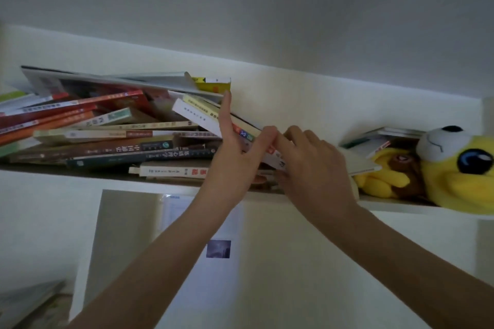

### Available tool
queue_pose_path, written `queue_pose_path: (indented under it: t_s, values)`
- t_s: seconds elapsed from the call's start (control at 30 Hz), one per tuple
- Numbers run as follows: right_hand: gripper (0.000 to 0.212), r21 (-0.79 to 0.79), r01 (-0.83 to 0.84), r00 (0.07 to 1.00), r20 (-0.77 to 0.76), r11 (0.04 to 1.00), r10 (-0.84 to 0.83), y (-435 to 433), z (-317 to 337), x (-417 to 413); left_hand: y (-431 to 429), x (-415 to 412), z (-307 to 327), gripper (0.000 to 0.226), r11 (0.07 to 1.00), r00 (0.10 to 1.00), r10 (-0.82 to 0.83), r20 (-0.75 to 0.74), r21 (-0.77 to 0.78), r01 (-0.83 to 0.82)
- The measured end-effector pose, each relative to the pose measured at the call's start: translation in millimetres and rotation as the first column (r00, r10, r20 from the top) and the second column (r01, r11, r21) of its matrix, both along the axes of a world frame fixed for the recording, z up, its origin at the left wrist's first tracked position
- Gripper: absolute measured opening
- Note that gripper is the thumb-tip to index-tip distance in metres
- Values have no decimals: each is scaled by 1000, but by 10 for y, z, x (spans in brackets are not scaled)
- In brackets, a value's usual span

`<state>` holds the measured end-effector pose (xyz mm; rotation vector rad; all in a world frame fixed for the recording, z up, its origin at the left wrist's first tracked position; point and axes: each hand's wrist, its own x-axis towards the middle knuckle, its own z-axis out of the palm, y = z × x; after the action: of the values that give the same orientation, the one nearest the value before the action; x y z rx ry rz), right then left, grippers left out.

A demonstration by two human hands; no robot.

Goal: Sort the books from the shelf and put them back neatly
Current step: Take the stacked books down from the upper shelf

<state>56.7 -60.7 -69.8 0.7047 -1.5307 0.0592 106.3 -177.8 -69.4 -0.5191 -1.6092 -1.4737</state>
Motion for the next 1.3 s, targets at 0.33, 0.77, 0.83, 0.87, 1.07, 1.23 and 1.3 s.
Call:
queue_pose_path:
  t_s: [0.33,0.77,0.83,0.87,1.07,1.23,1.3]
  values:
    - [56,-41,-215,942,257,976,218,88,-727,171,252,-50,-584,59,963,979,144,-144,250,-104]
    - [82,-224,-446,285,882,867,375,1090,65,-466,185,-136,-842,40,946,975,209,-70,267,-183]
    - [82,-305,-499,159,888,811,432,1191,99,-517,145,-141,-894,38,949,981,189,-37,265,-173]
    - [82,-342,-514,102,886,786,452,1224,77,-557,130,-152,-928,37,954,987,159,-21,262,-148]
    - [79,-334,-523,169,861,784,479,1324,-175,-673,205,-197,-1034,38,960,996,88,-9,268,-83]
    - [75,-196,-361,372,866,912,334,1402,-183,-807,316,-223,-1105,40,943,993,122,4,311,-117]
    - [76,-130,-396,358,890,909,284,1407,-115,-861,315,-216,-1096,40,940,991,131,-8,320,-121]
